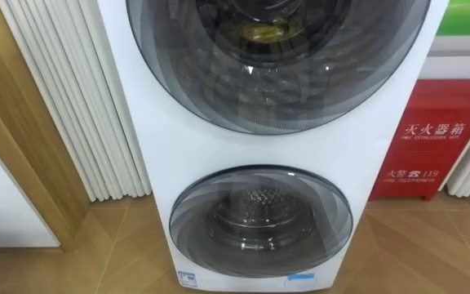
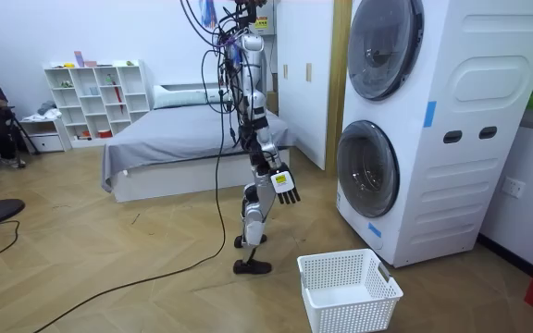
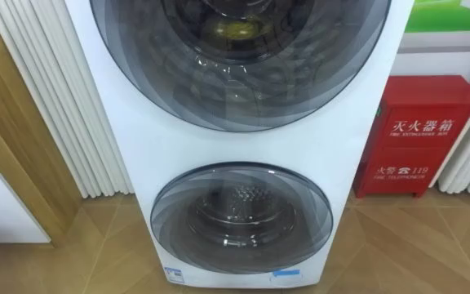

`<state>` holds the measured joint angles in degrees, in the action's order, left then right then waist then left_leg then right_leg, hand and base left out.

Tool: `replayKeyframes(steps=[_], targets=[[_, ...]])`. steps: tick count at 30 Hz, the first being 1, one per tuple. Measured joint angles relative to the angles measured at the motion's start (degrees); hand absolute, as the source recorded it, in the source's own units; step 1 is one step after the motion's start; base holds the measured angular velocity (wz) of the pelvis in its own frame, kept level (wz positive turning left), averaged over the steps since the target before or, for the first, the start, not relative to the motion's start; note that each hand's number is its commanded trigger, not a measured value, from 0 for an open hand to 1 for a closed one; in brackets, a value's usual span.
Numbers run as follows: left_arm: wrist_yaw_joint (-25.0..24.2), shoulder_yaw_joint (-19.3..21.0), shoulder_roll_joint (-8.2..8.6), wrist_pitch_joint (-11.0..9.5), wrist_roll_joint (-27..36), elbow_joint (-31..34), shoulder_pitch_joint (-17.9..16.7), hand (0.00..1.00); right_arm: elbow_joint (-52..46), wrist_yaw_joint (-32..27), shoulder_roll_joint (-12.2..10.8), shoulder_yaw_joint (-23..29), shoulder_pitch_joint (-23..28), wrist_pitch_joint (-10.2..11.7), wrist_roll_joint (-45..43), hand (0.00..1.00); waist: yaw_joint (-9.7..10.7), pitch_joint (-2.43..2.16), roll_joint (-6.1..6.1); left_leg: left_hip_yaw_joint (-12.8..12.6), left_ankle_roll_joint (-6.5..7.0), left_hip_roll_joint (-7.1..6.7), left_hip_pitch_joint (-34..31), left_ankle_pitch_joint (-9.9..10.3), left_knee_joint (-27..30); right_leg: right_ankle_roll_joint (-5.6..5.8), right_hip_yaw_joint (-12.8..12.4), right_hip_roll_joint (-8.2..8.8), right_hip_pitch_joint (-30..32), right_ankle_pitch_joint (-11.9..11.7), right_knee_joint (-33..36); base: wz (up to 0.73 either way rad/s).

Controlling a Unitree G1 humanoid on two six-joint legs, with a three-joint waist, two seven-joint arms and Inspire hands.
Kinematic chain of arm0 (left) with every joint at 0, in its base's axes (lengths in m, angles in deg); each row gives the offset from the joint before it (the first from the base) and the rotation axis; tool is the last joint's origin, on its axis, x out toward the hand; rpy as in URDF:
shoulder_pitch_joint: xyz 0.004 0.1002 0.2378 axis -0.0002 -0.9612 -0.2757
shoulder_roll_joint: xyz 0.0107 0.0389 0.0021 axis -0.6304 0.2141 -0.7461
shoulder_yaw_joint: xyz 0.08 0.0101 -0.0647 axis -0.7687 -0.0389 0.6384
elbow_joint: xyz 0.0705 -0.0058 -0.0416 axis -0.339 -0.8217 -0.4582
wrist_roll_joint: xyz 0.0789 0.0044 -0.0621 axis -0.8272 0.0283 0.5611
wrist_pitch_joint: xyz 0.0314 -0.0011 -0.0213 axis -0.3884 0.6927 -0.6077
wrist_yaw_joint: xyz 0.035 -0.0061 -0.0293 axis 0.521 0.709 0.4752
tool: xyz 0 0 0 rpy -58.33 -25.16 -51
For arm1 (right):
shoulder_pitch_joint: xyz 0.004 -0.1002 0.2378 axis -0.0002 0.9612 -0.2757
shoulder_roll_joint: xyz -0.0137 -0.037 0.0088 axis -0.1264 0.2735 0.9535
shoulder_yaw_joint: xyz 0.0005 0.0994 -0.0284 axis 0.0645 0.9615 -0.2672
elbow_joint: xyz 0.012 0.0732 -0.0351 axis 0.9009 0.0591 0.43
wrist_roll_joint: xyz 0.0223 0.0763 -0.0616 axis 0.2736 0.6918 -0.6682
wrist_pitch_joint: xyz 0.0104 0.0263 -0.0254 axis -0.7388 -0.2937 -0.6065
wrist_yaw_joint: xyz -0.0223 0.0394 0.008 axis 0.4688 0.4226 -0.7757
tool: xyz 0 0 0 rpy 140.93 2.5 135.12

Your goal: Pick clothes from washing machine

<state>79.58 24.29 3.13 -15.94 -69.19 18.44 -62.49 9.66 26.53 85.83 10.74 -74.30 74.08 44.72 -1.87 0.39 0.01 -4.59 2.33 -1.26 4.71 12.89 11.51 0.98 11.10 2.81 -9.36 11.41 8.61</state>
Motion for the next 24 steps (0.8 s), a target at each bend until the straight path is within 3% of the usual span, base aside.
replayKeyframes(steps=[14,20,24], targets=[[-0.11,0.20,-0.04,0.05,0.08,-1.72,0.89,0.00,1.91,-0.33,-0.03,0.58,-0.85,-0.09,-1.17,0.00,-0.04,0.09,0.15,-0.50,0.00,0.06,0.36,0.00,-0.22,0.00,-0.14,-0.01,0.19,0.00,-0.01,-0.01],[-1.37,1.92,-0.08,1.41,0.19,-1.68,0.76,0.00,2.21,-3.82,-0.07,4.03,-0.72,-1.78,-0.63,0.00,0.07,0.25,0.37,-0.91,0.00,0.03,1.29,0.00,-0.77,0.00,-0.20,0.00,-0.72,0.00,-0.03,-0.02],[-1.36,2.50,-0.21,2.05,0.08,-0.40,0.49,0.00,-4.39,-8.66,0.56,8.35,-0.72,-3.17,0.49,0.00,0.04,0.25,0.45,-1.55,0.01,0.04,1.87,0.00,-1.17,0.01,-0.42,0.04,-0.68,0.00,0.01,-0.11]])
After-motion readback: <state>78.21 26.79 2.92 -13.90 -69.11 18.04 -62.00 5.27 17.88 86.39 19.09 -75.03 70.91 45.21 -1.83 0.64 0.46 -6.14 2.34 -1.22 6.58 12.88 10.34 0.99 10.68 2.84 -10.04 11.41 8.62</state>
